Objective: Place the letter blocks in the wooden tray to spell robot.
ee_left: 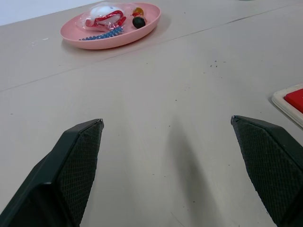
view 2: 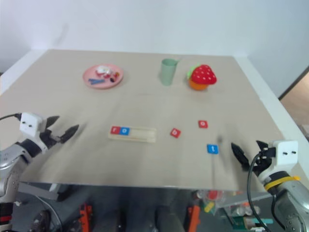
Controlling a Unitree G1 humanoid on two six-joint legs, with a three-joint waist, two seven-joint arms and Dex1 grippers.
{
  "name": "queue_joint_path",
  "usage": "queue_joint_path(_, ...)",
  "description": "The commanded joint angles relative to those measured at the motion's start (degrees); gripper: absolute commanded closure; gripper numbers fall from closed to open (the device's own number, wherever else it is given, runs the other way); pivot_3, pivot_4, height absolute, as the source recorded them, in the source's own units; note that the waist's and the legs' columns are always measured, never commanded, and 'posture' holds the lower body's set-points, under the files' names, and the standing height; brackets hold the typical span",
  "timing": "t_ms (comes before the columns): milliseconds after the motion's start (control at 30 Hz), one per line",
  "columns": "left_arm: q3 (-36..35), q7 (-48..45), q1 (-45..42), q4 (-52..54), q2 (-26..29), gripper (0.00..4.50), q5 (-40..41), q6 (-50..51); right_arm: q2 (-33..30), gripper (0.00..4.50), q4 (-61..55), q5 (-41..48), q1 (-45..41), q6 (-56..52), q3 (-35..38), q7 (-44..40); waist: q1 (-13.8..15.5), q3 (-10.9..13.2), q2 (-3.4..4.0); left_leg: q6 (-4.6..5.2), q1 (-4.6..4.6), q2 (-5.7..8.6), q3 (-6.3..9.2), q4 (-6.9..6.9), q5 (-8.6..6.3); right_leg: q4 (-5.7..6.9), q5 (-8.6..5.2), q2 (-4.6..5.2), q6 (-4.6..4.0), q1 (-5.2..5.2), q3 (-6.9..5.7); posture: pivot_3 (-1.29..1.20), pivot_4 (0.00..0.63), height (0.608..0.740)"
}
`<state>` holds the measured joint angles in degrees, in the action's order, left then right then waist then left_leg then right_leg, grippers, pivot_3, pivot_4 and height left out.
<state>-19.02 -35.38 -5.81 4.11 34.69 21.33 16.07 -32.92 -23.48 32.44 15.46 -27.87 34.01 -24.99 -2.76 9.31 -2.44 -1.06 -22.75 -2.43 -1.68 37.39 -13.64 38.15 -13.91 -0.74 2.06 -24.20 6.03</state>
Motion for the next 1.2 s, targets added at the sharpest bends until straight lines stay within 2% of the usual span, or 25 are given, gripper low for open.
queue_joint_path(33,-0.8,0.2,-1.0,1.0,0.9,0.03,0.0,-0.9,0.0,0.00,-2.1,-0.1,-0.4,0.3,0.3,0.3,0.0,0.0,0.00,0.00,0.00,0.00,0.00,0.00,0.00,0.00,0.00,0.00,0.00,0.00,0.00,0.00,0.150,0.740)
queue_joint_path(533,-1.2,-4.0,-1.6,1.4,2.3,0.03,2.5,0.6,-2.0,0.00,1.0,-0.7,-4.2,0.4,-2.0,-3.1,0.0,0.0,0.00,0.00,0.00,0.03,0.00,0.01,0.00,0.00,0.02,0.00,0.01,0.01,-0.01,0.00,0.150,0.740)
queue_joint_path(667,0.9,-8.6,-4.2,2.1,4.4,0.03,4.4,2.7,-4.8,0.00,3.0,1.7,-9.9,0.5,-3.6,-8.2,0.0,0.0,0.03,0.00,0.00,0.06,-0.03,0.03,0.00,0.00,0.03,-0.01,0.00,0.00,0.00,0.00,0.150,0.740)
queue_joint_path(767,5.0,-14.7,-8.5,1.2,7.0,0.03,4.7,3.9,-7.5,0.00,3.0,5.3,-17.0,-2.5,-8.9,-14.3,-0.1,0.1,0.04,0.03,0.06,0.07,-0.11,0.09,0.03,0.01,0.14,-0.03,0.00,0.01,0.07,0.00,0.150,0.740)
queue_joint_path(933,14.1,-27.1,-17.4,-5.5,10.6,0.03,1.9,2.2,-9.0,0.00,3.8,5.3,-25.4,-3.0,-21.5,-24.5,0.0,0.1,0.04,0.09,0.05,0.05,-0.01,0.05,0.06,0.00,0.17,-0.14,0.04,0.03,0.00,0.00,0.150,0.740)
queue_joint_path(1067,21.6,-35.8,-26.6,-11.9,9.8,0.03,-0.5,1.3,-9.3,0.00,5.2,3.0,-29.5,-0.6,-29.3,-32.0,0.2,0.1,0.04,0.10,-0.15,0.02,0.12,0.03,0.01,-0.01,0.18,-0.18,0.22,-0.07,-0.16,0.00,0.150,0.740)
queue_joint_path(1200,28.1,-42.4,-34.9,-19.8,7.3,0.03,-4.9,-2.8,-8.8,0.00,7.0,0.0,-32.4,2.5,-33.0,-35.0,0.2,0.1,0.04,0.14,-0.51,0.05,0.21,0.14,-0.09,-0.02,0.17,-0.15,0.20,-0.27,-0.24,0.00,0.150,0.740)
